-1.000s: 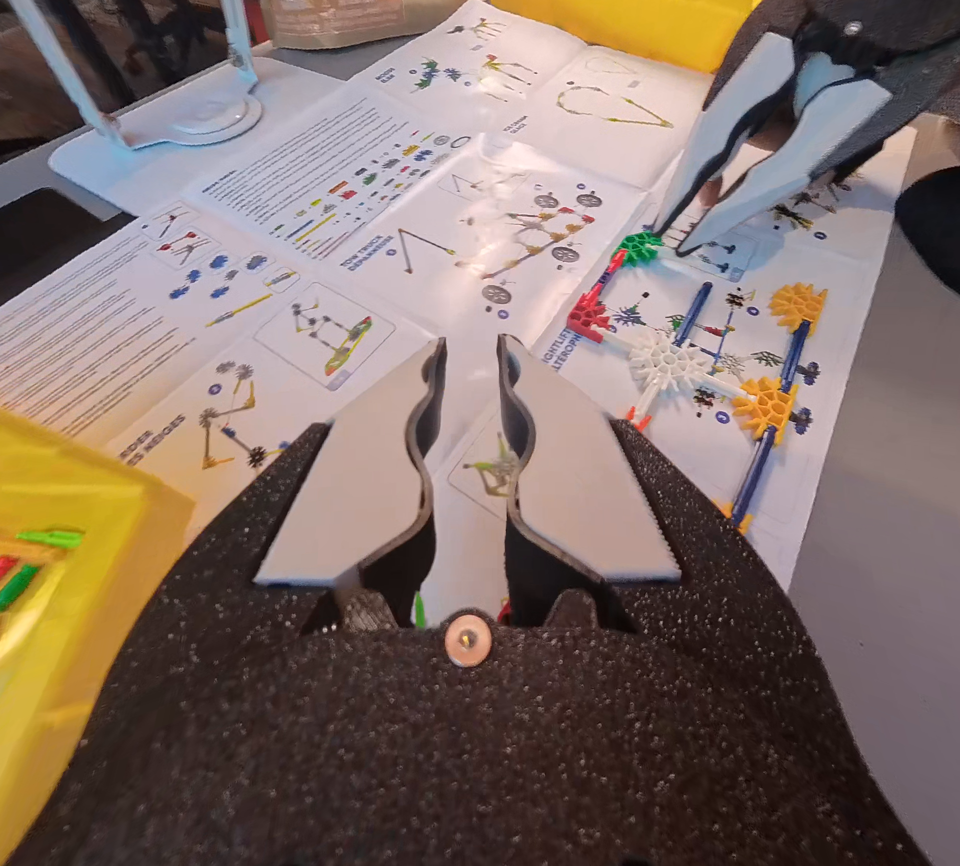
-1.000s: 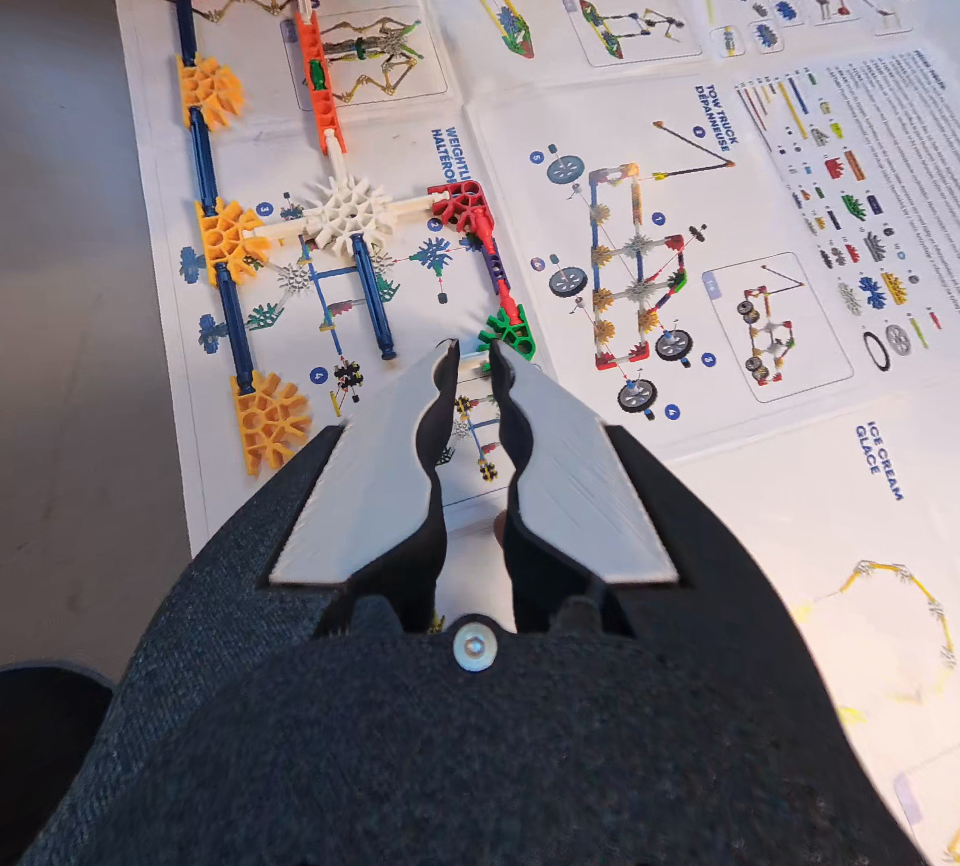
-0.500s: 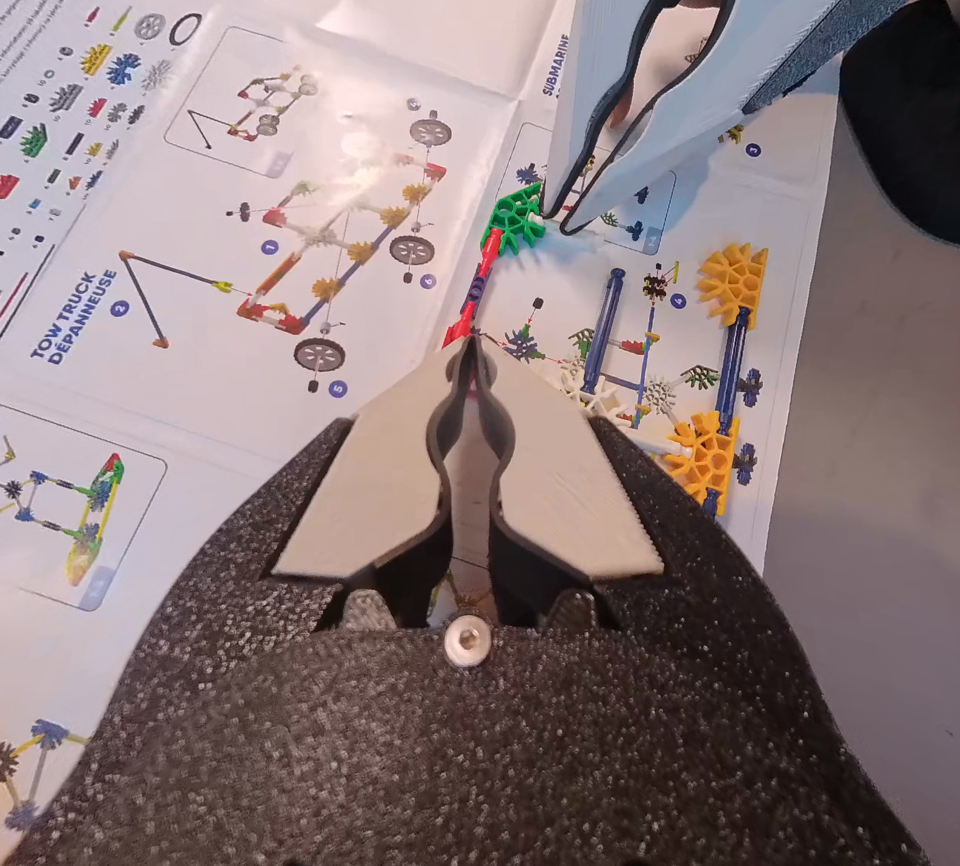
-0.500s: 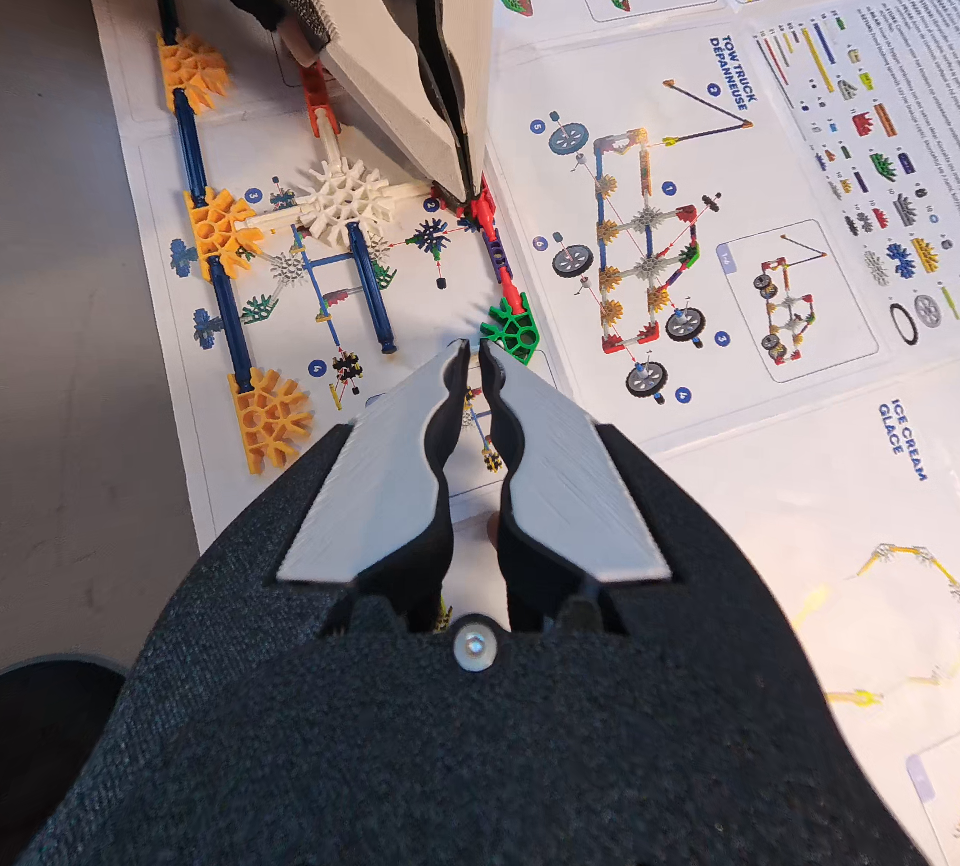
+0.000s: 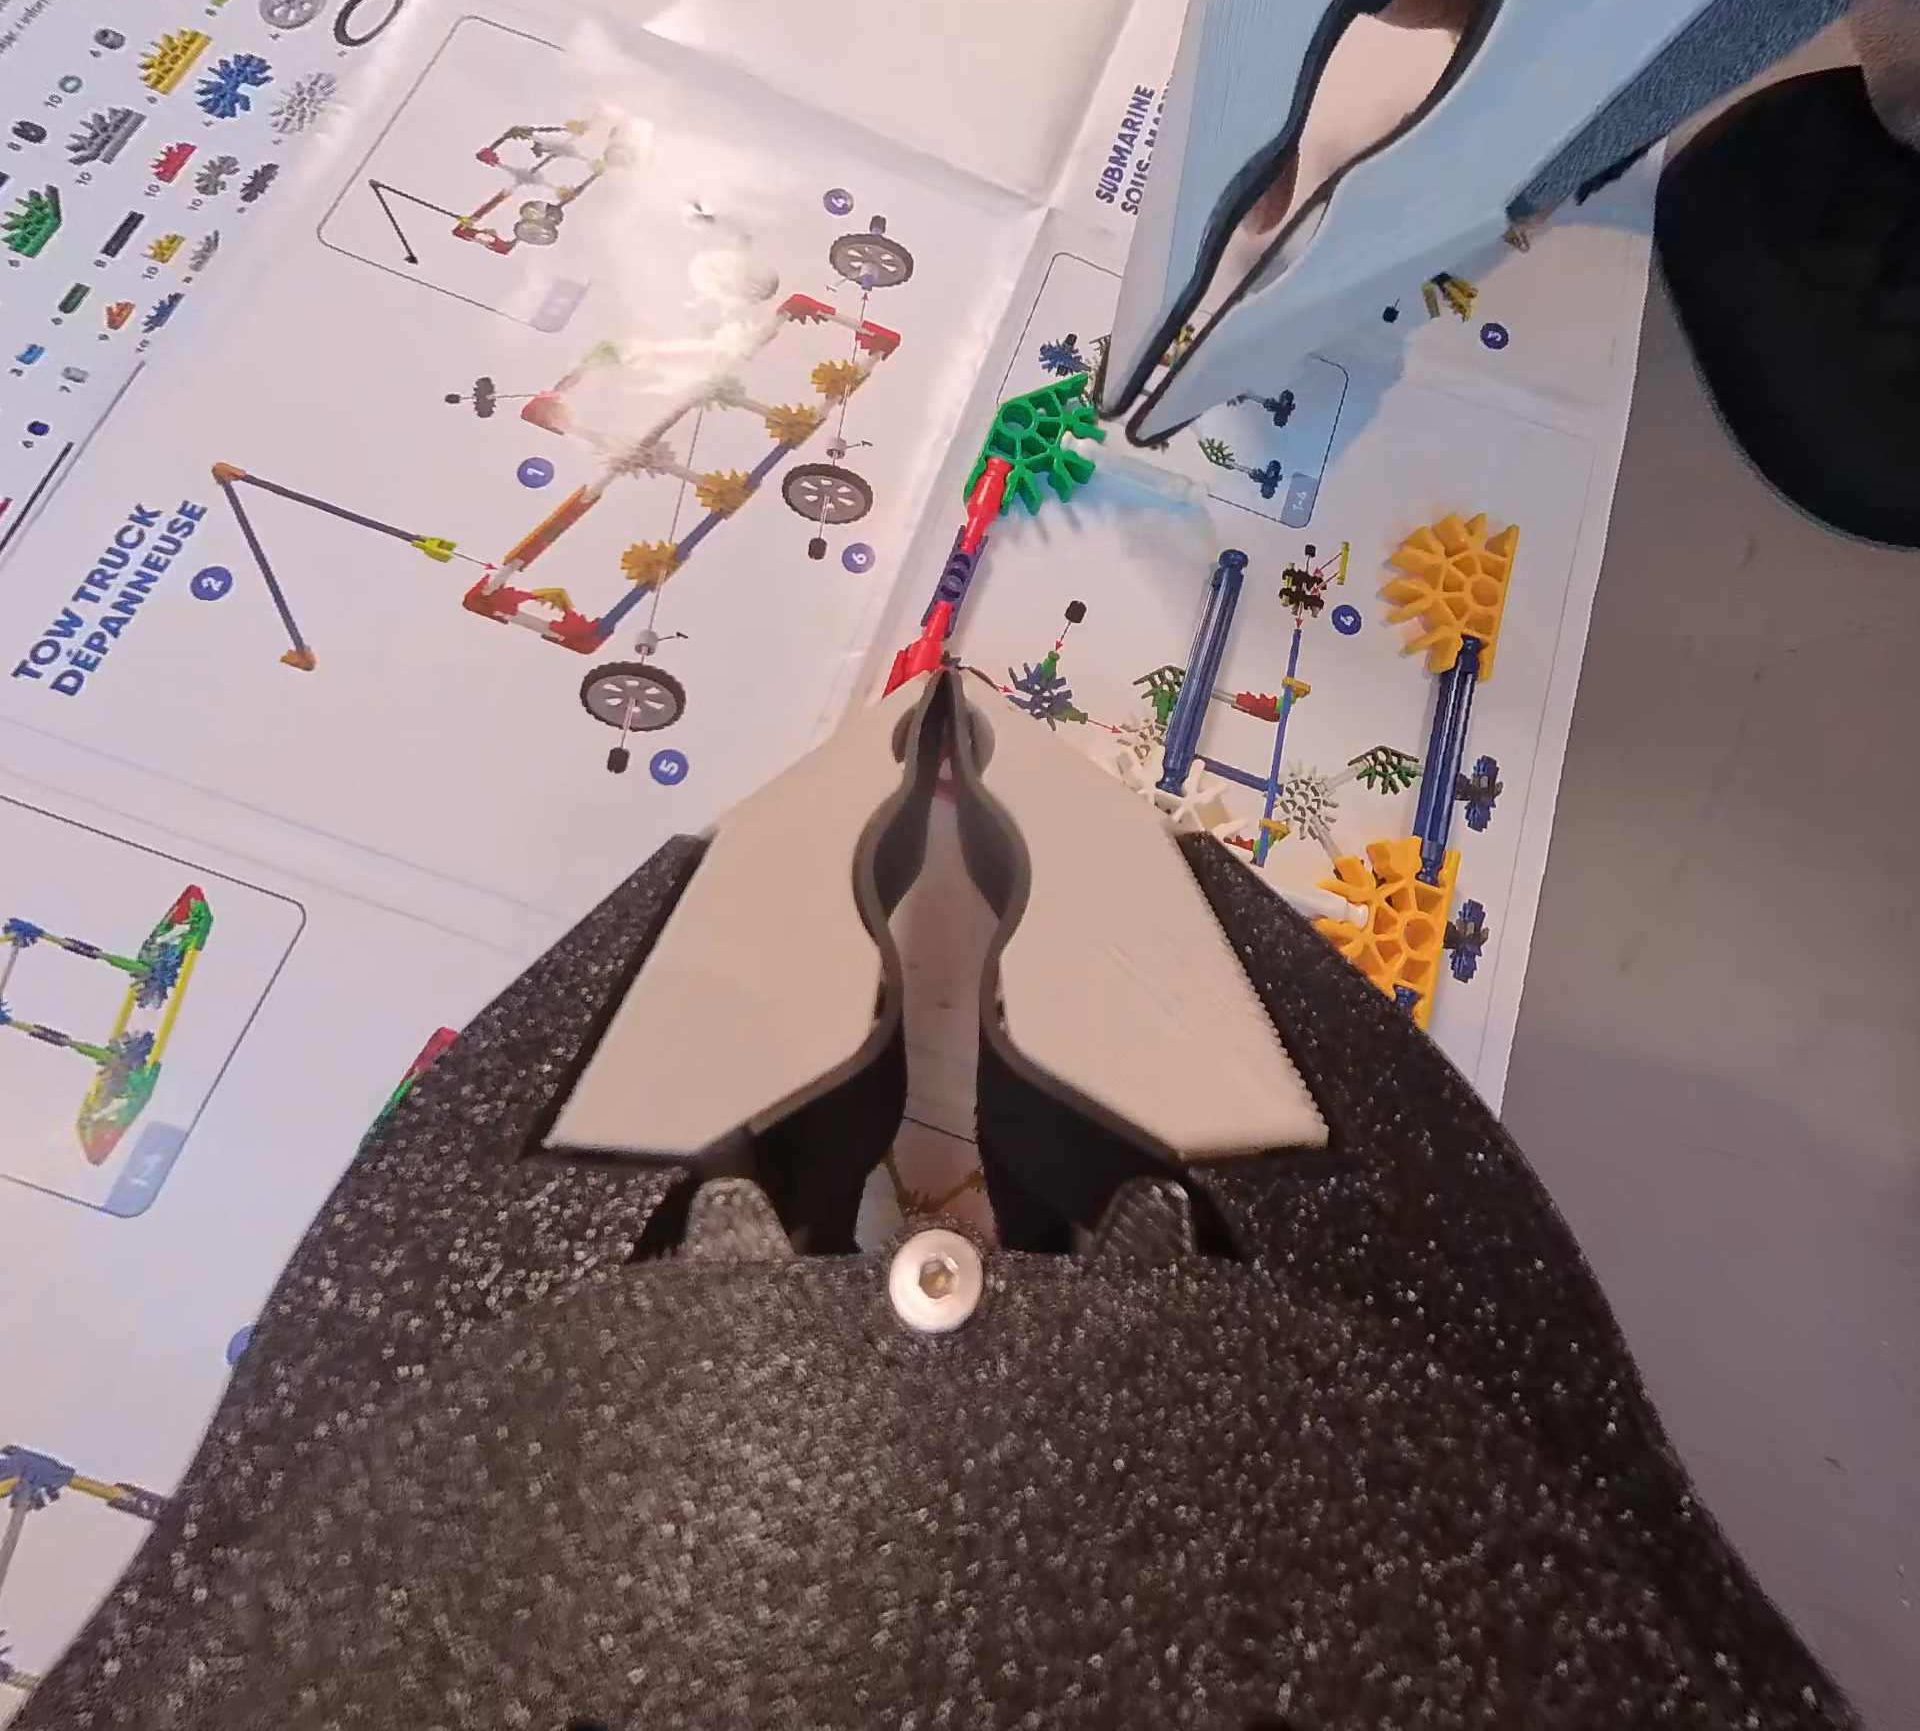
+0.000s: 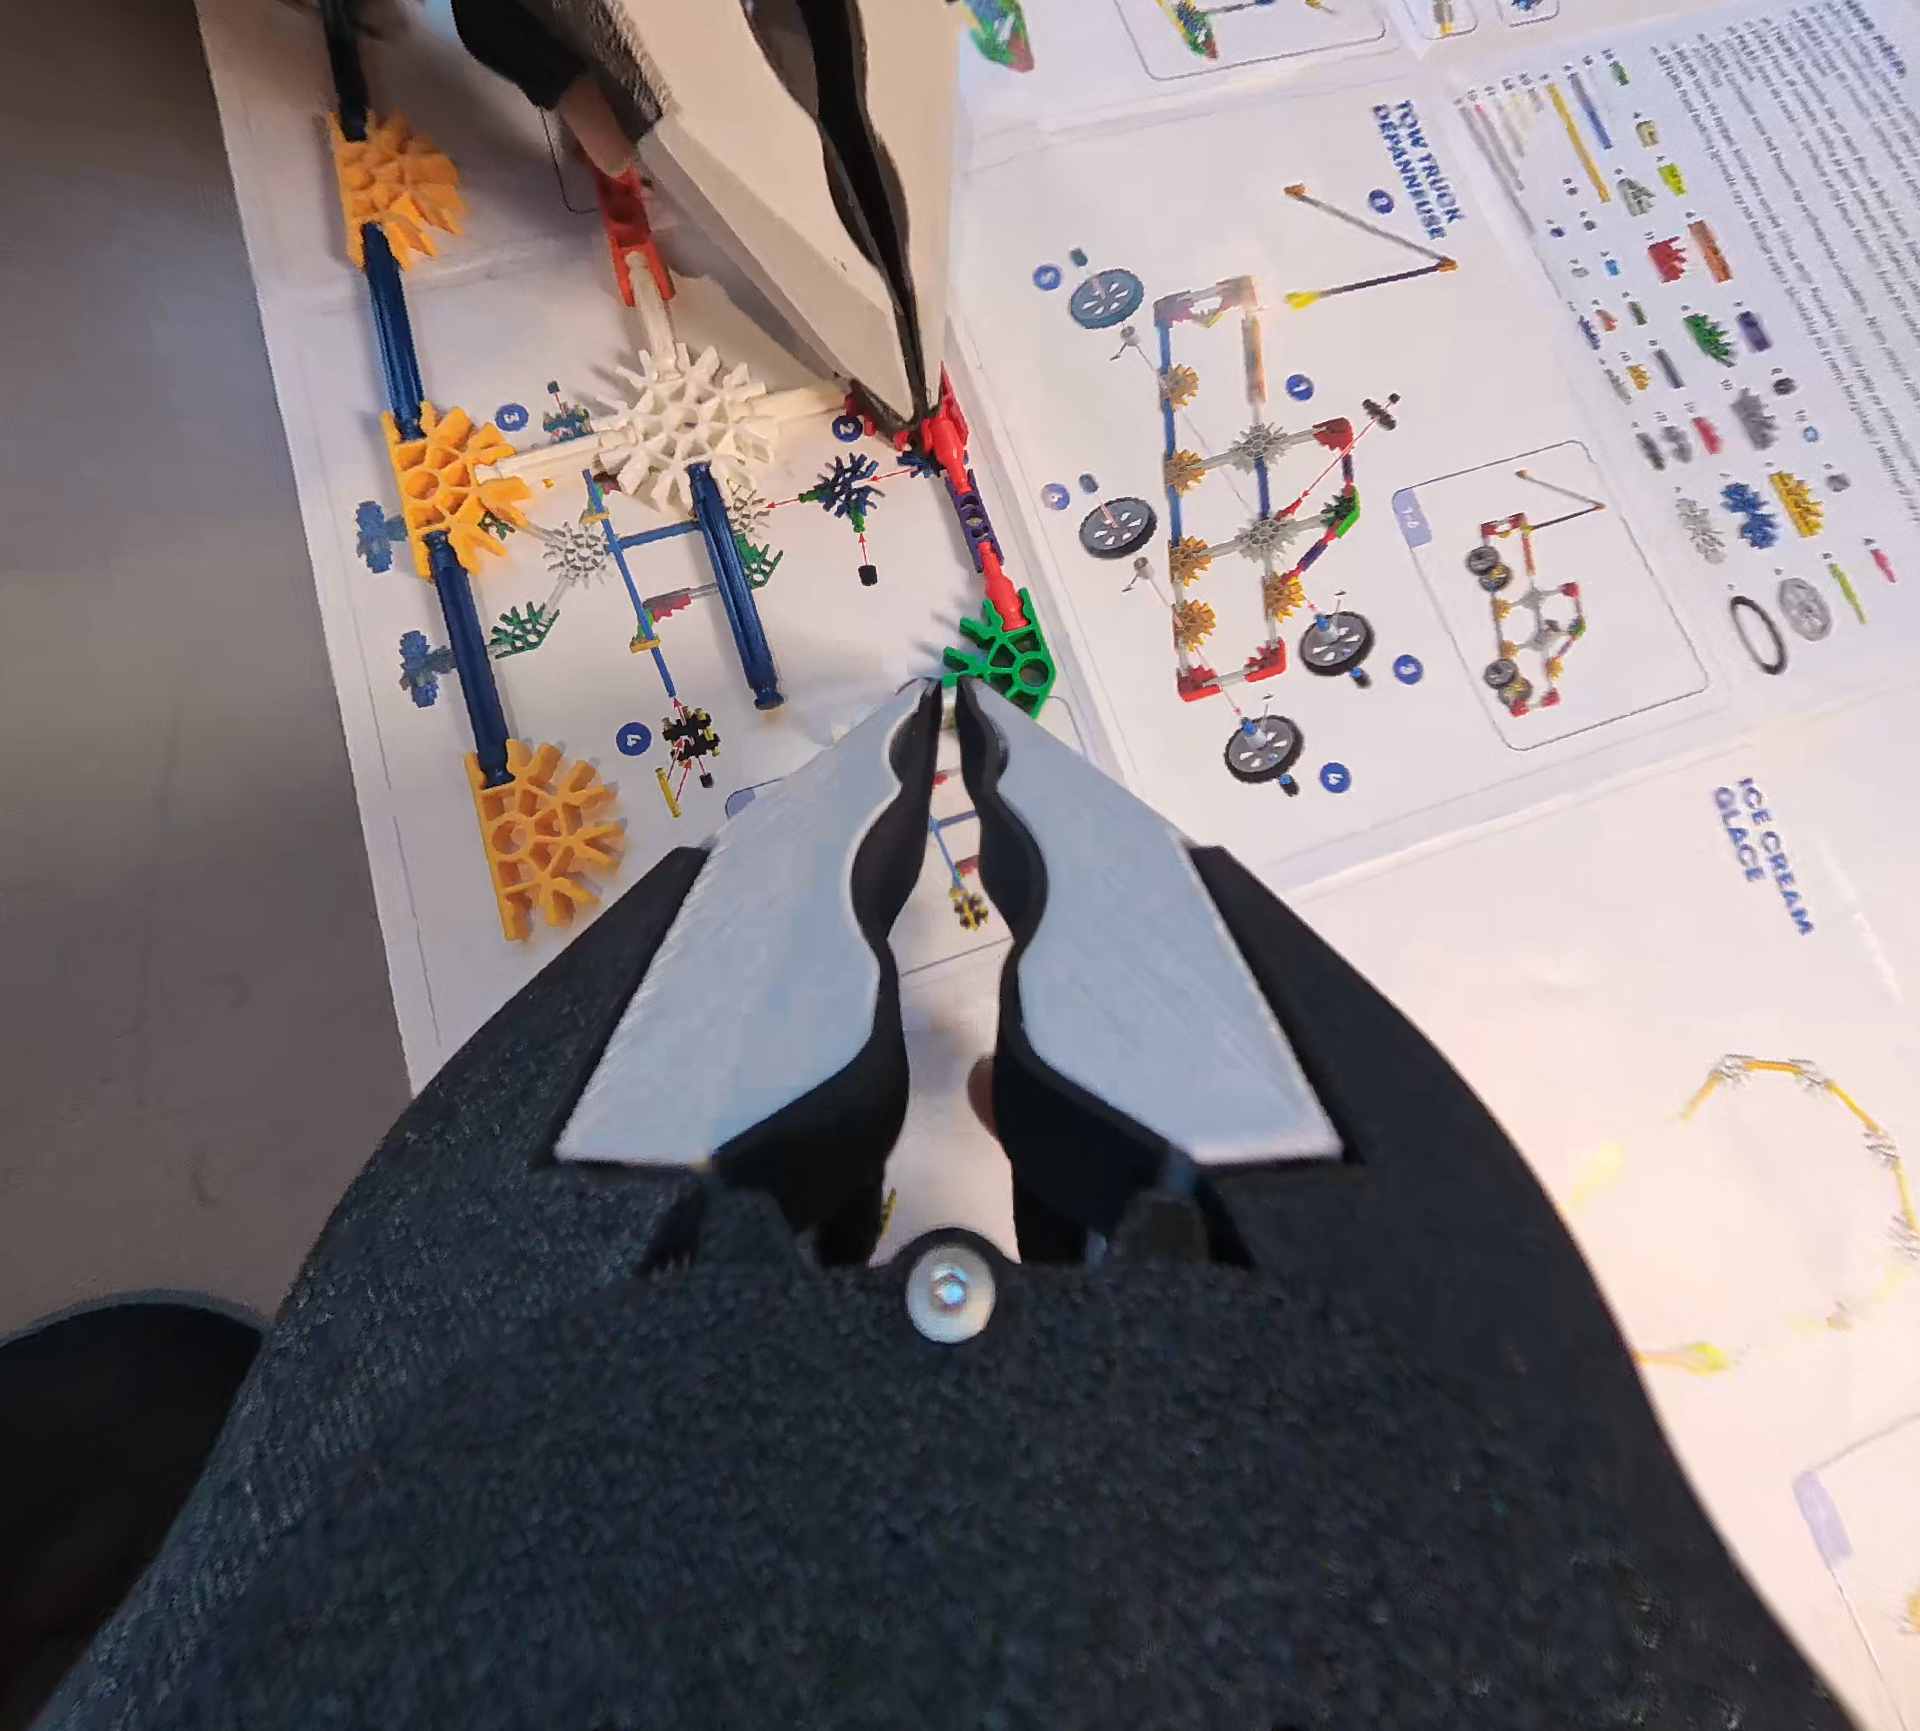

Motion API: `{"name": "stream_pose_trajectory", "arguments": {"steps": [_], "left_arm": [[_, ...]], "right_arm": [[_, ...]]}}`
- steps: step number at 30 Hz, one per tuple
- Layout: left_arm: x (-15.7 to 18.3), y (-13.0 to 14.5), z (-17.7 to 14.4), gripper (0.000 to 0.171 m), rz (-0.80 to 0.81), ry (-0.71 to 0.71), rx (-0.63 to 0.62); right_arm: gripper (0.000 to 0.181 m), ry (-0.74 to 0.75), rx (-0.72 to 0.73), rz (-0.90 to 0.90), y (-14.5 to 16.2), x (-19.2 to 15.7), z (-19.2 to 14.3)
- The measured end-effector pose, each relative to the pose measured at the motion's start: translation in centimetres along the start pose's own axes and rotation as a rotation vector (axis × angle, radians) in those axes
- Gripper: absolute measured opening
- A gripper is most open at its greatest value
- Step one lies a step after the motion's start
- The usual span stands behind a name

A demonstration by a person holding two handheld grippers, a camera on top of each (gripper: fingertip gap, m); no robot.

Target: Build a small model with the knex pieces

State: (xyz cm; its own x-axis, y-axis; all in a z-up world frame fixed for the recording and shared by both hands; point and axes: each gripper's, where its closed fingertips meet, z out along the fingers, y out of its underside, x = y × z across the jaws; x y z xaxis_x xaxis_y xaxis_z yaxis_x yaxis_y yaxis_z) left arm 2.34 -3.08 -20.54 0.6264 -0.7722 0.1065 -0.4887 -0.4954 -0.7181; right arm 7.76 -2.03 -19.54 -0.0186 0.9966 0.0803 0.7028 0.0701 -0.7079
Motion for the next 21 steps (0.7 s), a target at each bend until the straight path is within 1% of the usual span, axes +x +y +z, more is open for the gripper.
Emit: {"name": "stream_pose_trajectory", "arguments": {"steps": [3,7,11,15,19,21], "left_arm": [[0.0,0.0,0.0,0.0,-0.005,0.003,0.001],[0.1,-0.1,-0.1,0.0,-0.011,0.006,0.003],[-0.4,-1.0,-0.9,0.002,-0.026,-0.016,0.052],[-2.7,-1.9,-2.7,0.006,-0.047,-0.121,0.131],[-5.4,-2.3,-5.2,0.016,-0.094,-0.245,0.258],[-6.4,-2.2,-6.6,0.021,-0.107,-0.3,0.314]], "right_arm": [[0.001,0.047,0.083,0.043,-1.1,1.5,-1.8],[0.003,0.086,0.053,0.039,0.0,2.3,-1.8],[0.005,0.137,0.045,0.031,0.2,3.3,-1.4],[0.006,0.259,0.124,0.082,-0.6,5.8,-2.5],[0.013,0.346,0.232,0.157,-1.5,7.9,-3.8],[0.015,0.378,0.259,0.177,-1.7,8.5,-4.2]]}}
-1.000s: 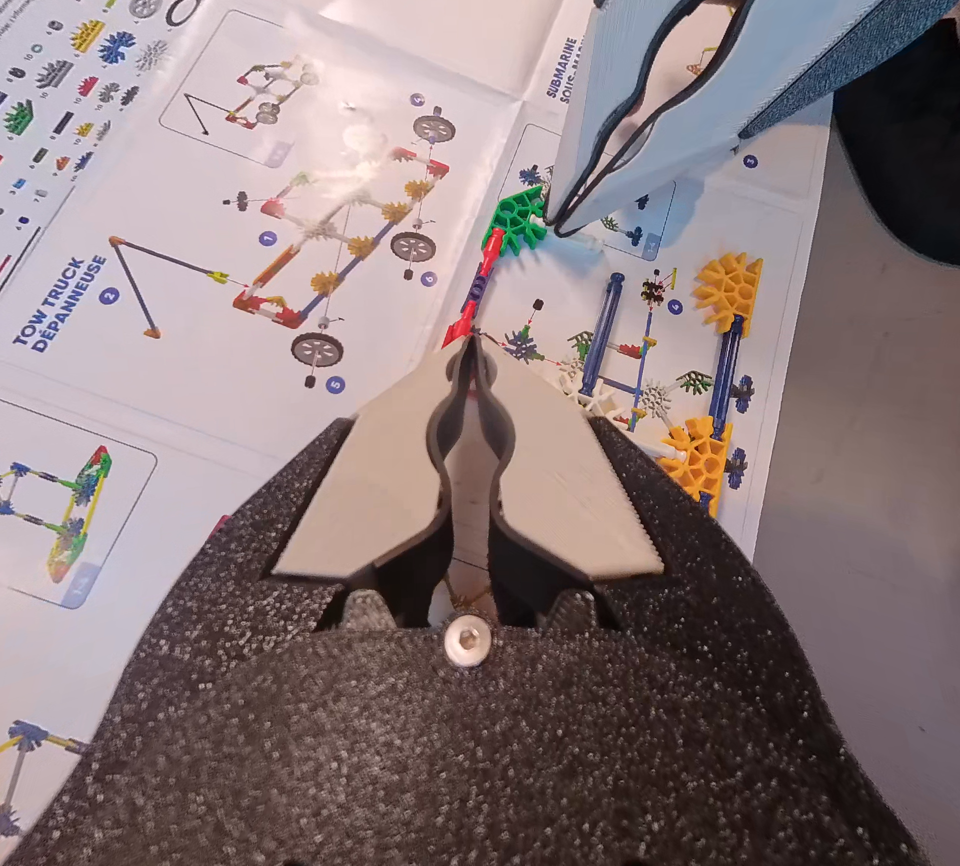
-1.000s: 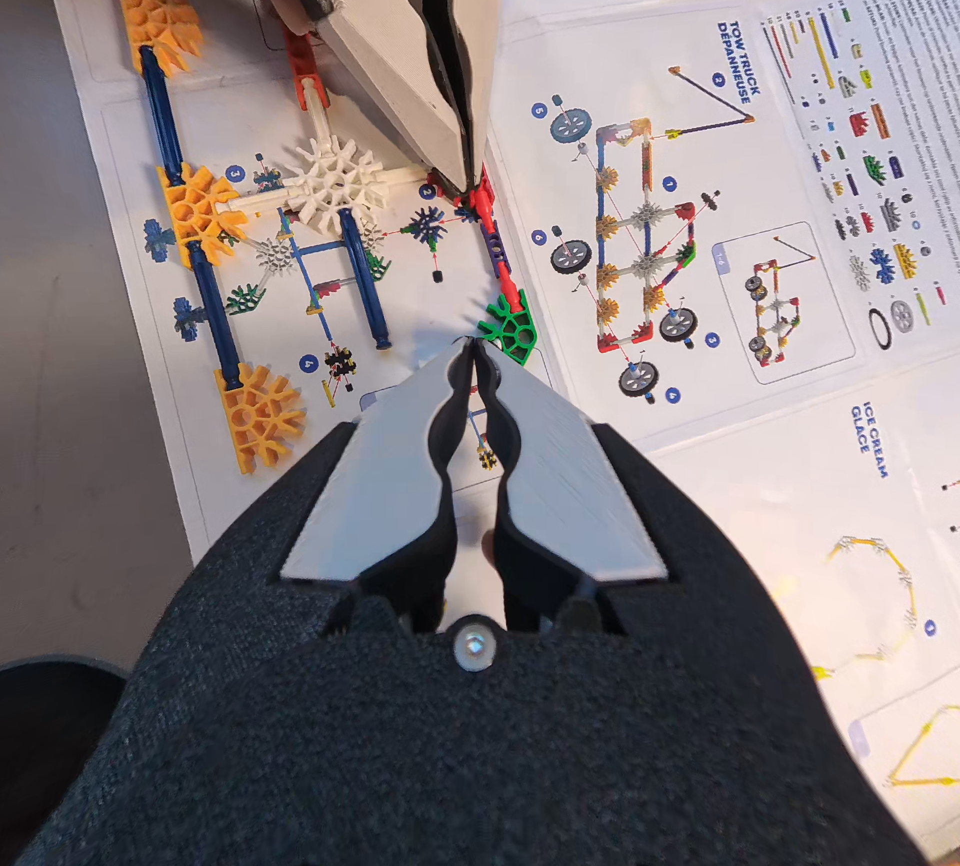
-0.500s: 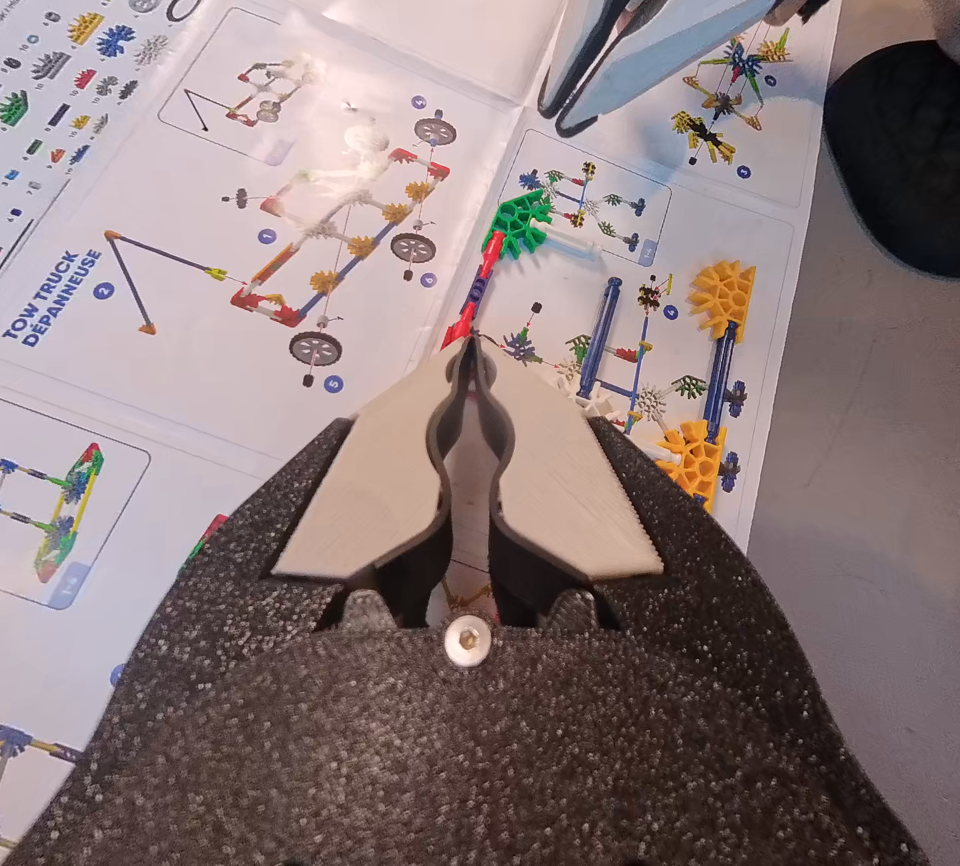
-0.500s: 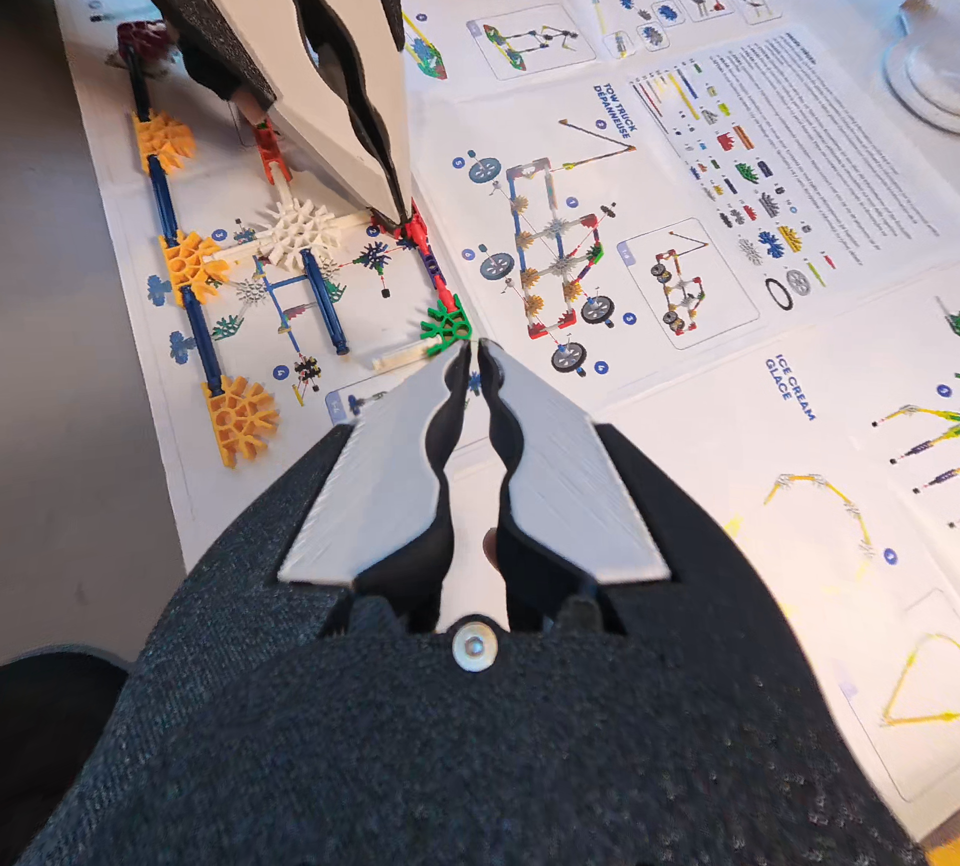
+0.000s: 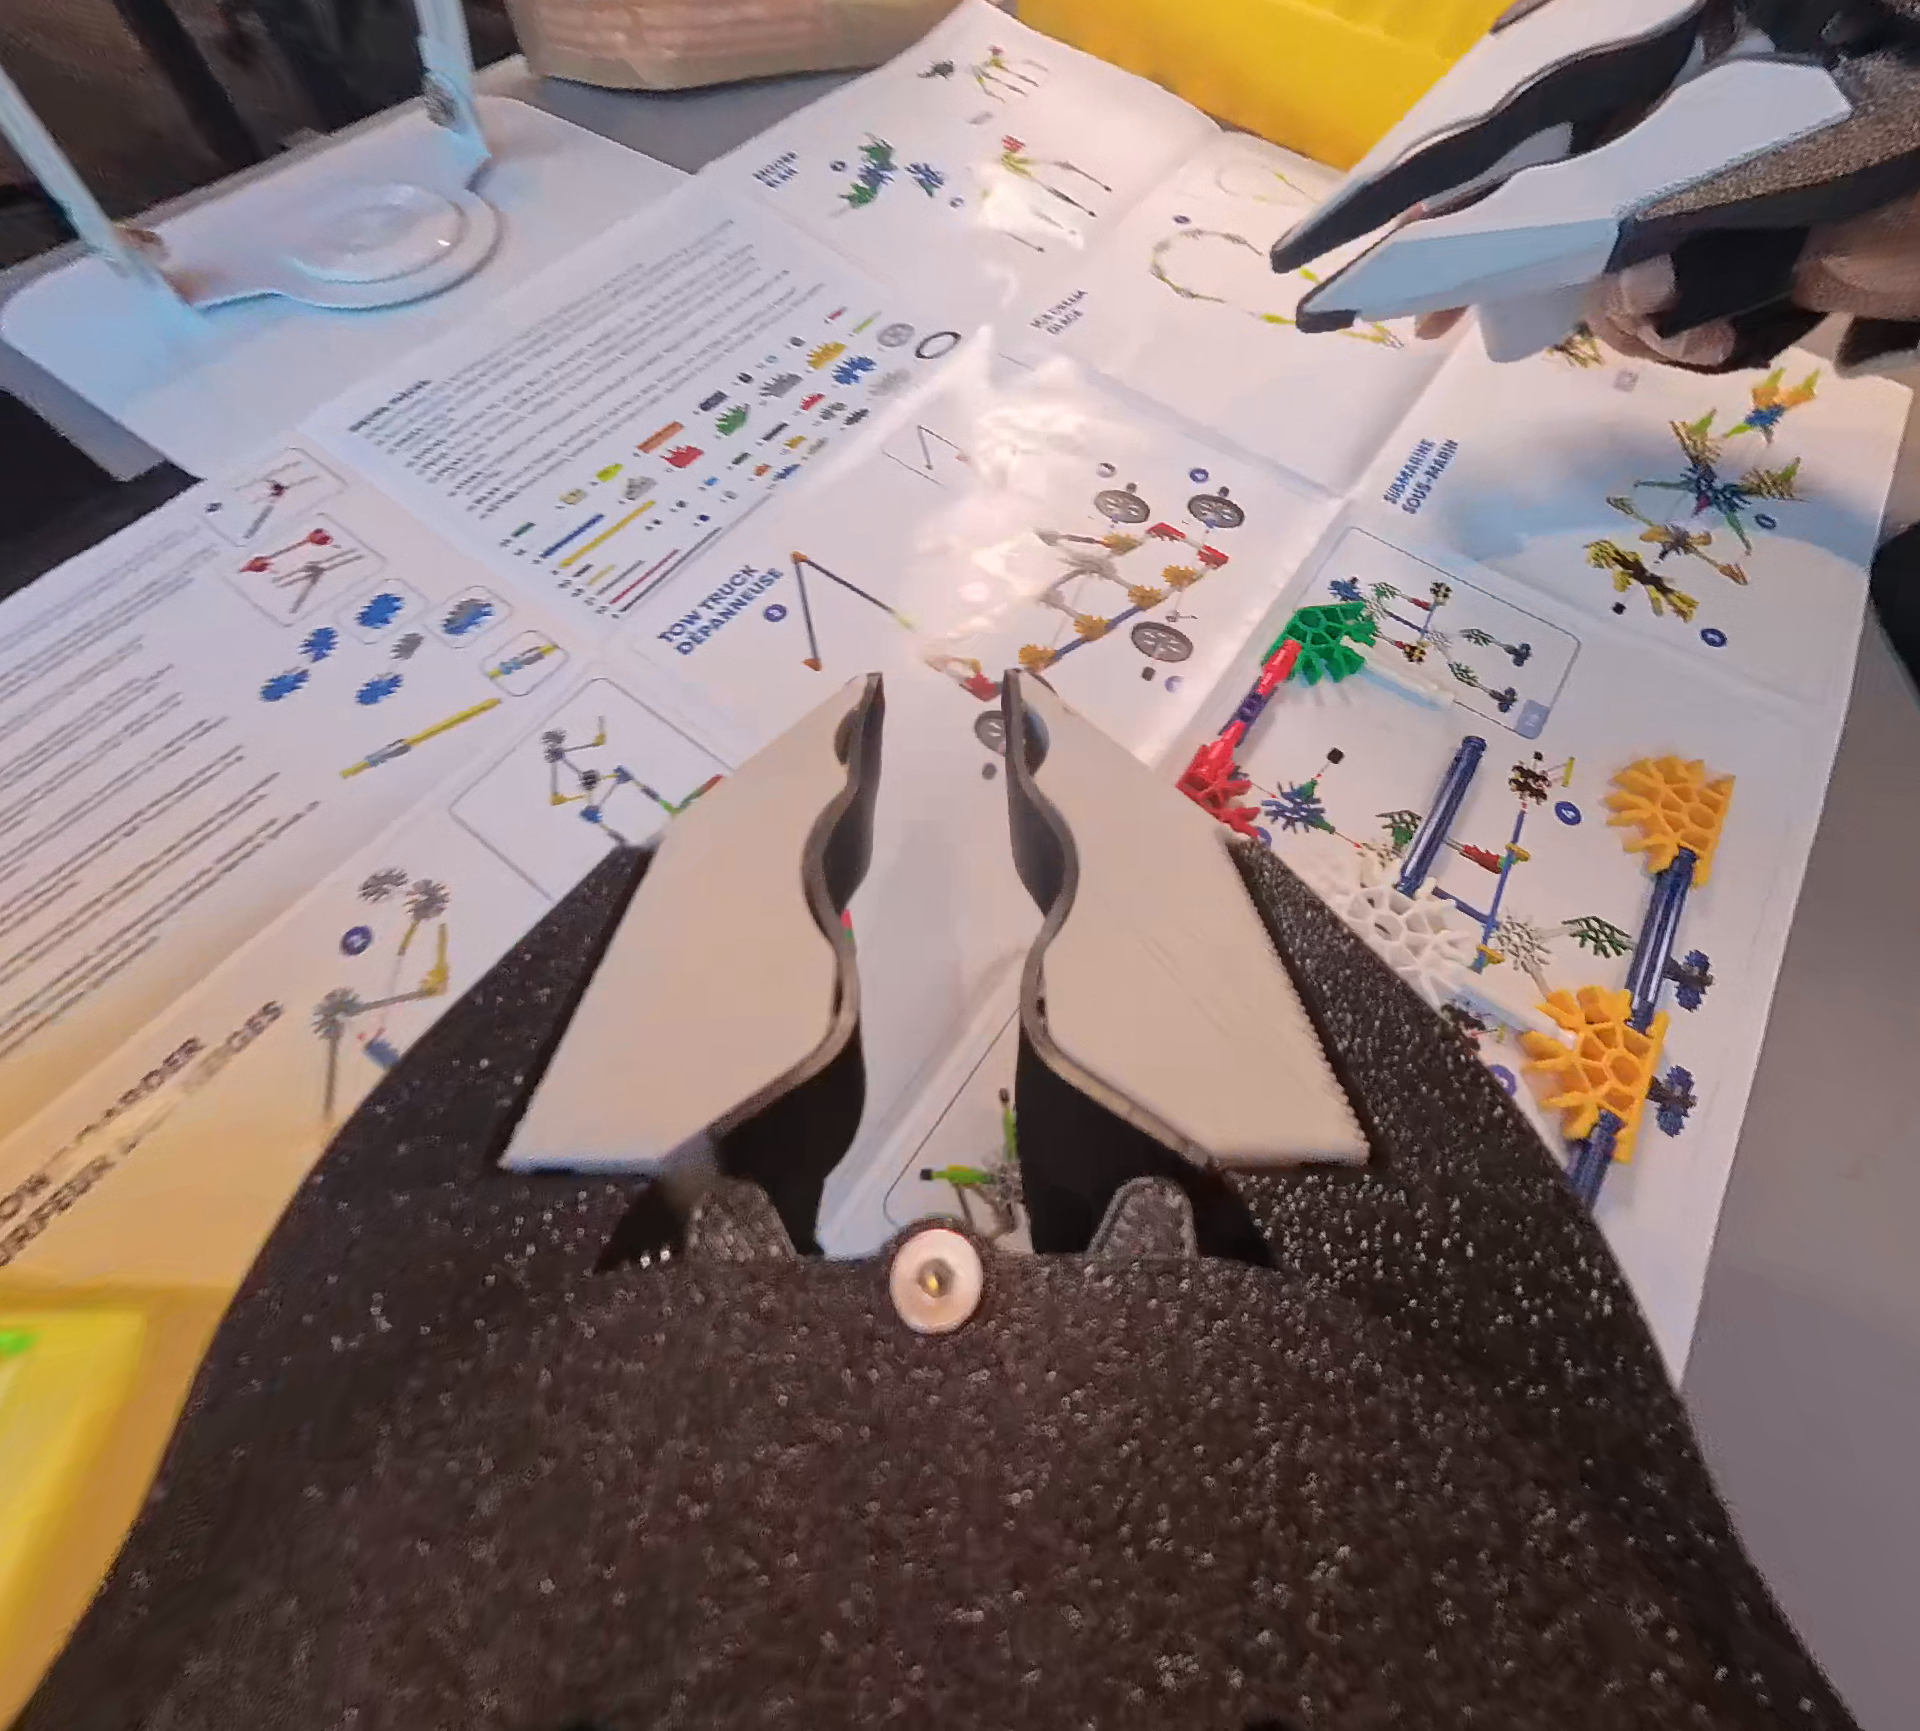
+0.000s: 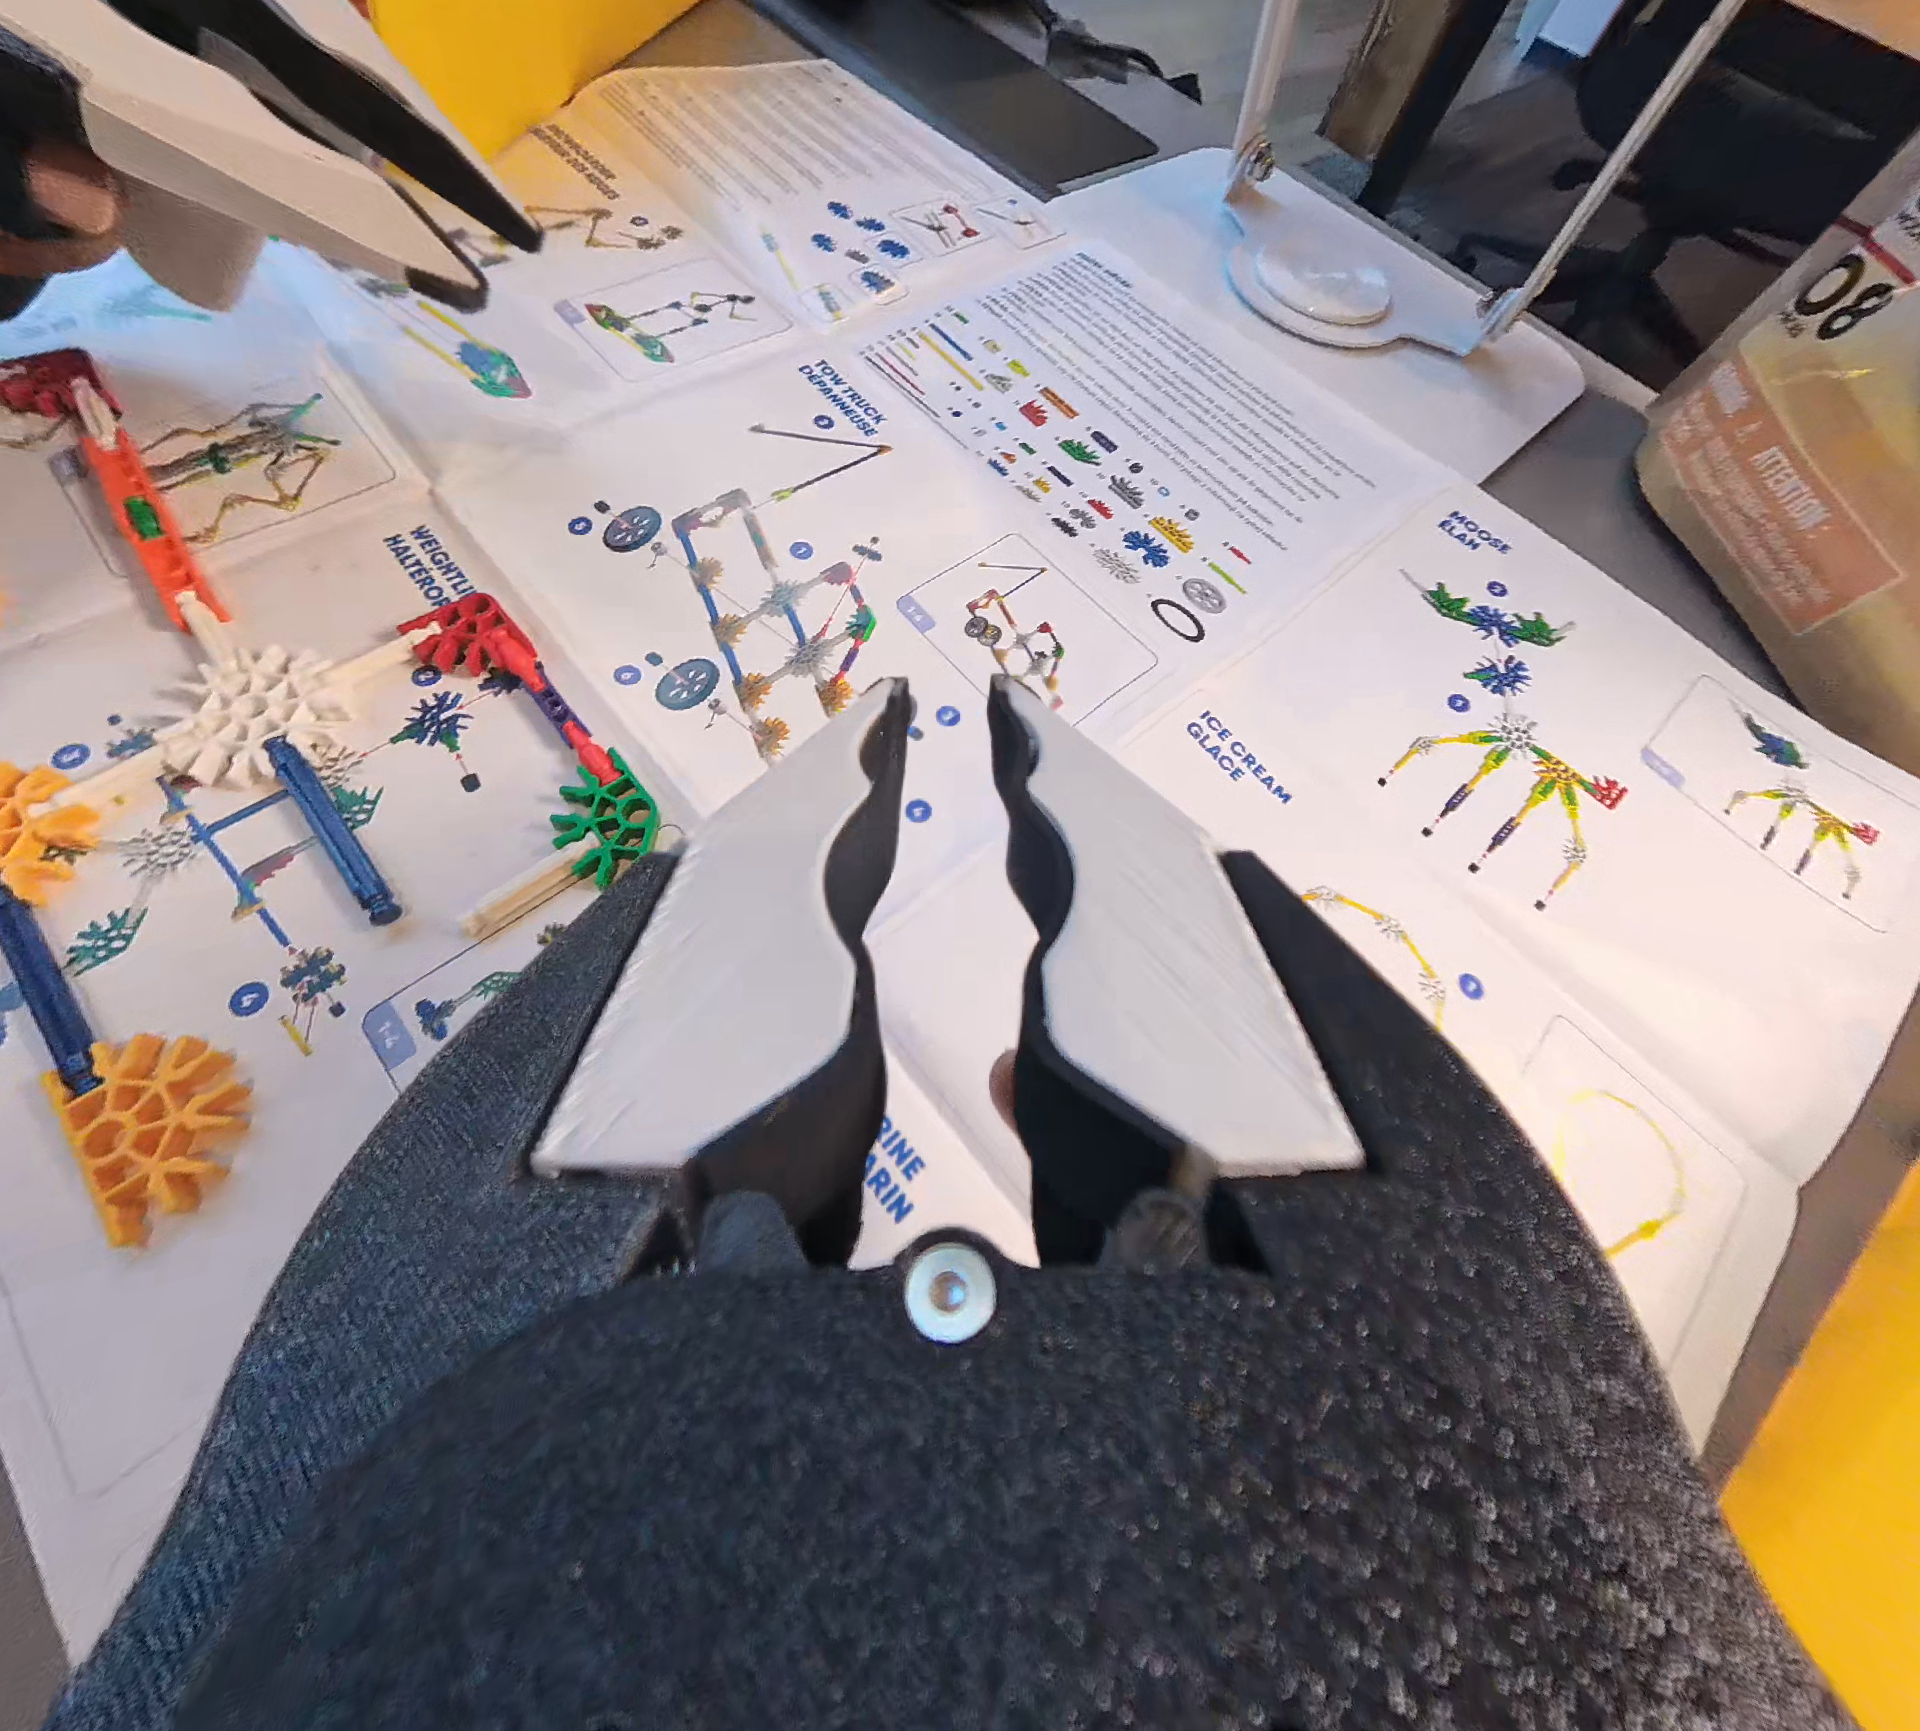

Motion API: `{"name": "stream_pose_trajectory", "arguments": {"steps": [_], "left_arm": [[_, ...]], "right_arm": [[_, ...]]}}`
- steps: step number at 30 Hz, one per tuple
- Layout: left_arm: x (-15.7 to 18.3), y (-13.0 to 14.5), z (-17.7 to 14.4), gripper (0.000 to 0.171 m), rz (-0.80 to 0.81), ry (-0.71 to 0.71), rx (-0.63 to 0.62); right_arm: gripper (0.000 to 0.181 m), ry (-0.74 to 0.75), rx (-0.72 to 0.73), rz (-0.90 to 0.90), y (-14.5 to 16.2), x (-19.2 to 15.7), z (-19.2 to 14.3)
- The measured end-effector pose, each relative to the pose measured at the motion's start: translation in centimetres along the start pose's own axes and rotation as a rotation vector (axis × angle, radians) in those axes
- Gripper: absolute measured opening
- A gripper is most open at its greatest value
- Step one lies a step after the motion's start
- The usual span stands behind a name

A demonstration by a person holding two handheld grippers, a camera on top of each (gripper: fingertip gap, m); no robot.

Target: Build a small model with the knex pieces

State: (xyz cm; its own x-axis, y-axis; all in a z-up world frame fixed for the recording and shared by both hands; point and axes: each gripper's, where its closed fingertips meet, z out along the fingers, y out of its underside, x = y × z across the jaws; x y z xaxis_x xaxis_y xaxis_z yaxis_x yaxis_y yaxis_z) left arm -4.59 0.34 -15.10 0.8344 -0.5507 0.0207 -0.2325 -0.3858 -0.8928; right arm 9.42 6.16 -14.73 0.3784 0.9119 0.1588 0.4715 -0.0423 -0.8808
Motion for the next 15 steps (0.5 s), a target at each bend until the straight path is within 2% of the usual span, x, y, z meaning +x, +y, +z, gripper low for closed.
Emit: {"name": "stream_pose_trajectory", "arguments": {"steps": [6,9,15], "left_arm": [[-3.6,-0.3,-3.9,0.024,-0.02,-0.14,0.099],[-4.7,-0.1,-6.0,0.026,-0.05,-0.181,0.144],[-5.2,1.9,-7.7,0.033,-0.08,-0.224,0.134]], "right_arm": [[0.019,0.054,0.038,0.049,-0.3,1.2,0.0],[0.022,0.025,0.03,0.081,0.0,0.8,0.3],[0.023,-0.012,-0.012,0.078,0.9,-0.3,1.2]]}}
